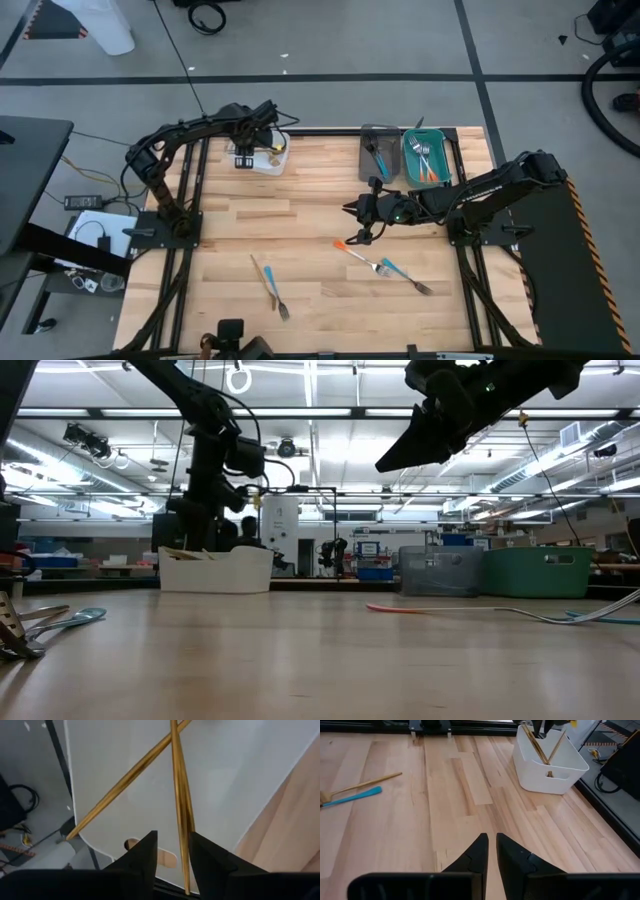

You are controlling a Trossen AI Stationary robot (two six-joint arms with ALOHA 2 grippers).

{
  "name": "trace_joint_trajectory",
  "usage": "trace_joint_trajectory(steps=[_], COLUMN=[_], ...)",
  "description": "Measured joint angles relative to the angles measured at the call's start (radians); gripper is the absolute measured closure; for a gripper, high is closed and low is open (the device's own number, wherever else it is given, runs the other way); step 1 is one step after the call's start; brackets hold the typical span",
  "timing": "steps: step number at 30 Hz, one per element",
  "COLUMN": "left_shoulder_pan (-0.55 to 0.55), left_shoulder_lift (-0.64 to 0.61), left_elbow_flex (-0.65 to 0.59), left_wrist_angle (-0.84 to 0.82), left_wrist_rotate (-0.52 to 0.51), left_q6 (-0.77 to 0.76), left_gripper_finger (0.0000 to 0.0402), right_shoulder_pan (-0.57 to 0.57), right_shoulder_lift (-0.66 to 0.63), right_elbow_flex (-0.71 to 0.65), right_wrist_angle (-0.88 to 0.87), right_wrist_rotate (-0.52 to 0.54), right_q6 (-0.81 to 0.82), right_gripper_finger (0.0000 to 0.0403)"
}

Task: Sort silverware by color (type)
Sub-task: Put the left blue fork into the black bin

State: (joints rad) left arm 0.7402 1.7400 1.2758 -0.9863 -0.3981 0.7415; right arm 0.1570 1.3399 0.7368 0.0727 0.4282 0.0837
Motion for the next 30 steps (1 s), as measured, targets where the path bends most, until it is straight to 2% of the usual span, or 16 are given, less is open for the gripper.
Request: trace_joint_trajectory(steps=[14,18,21,24,30], left_shoulder_pan=[-0.177,-0.233,-0.268,-0.314,-0.438], left_shoulder_lift=[-0.075,-0.094,-0.094,-0.092,-0.091], left_elbow_flex=[0.000,0.000,0.000,0.000,0.000], left_wrist_angle=[-0.082,-0.086,-0.117,-0.154,-0.169], left_wrist_rotate=[0.030,0.112,0.222,0.313,0.343], left_q6=[-0.156,-0.263,-0.380,-0.410,-0.423], left_gripper_finger=[0.0285,0.0285,0.0285,0.0285,0.0285], right_shoulder_pan=[0.000,0.000,0.000,0.000,0.001], right_shoulder_lift=[0.000,0.000,0.000,0.000,0.000], right_elbow_flex=[0.000,0.000,0.000,0.000,0.000], right_wrist_angle=[-0.045,-0.106,-0.137,-0.149,-0.163], right_wrist_rotate=[0.004,0.012,0.057,0.077,0.077], right_q6=[0.003,0.033,0.049,0.049,0.049], right_gripper_finger=[0.0355,0.0355,0.0355,0.0355,0.0355])
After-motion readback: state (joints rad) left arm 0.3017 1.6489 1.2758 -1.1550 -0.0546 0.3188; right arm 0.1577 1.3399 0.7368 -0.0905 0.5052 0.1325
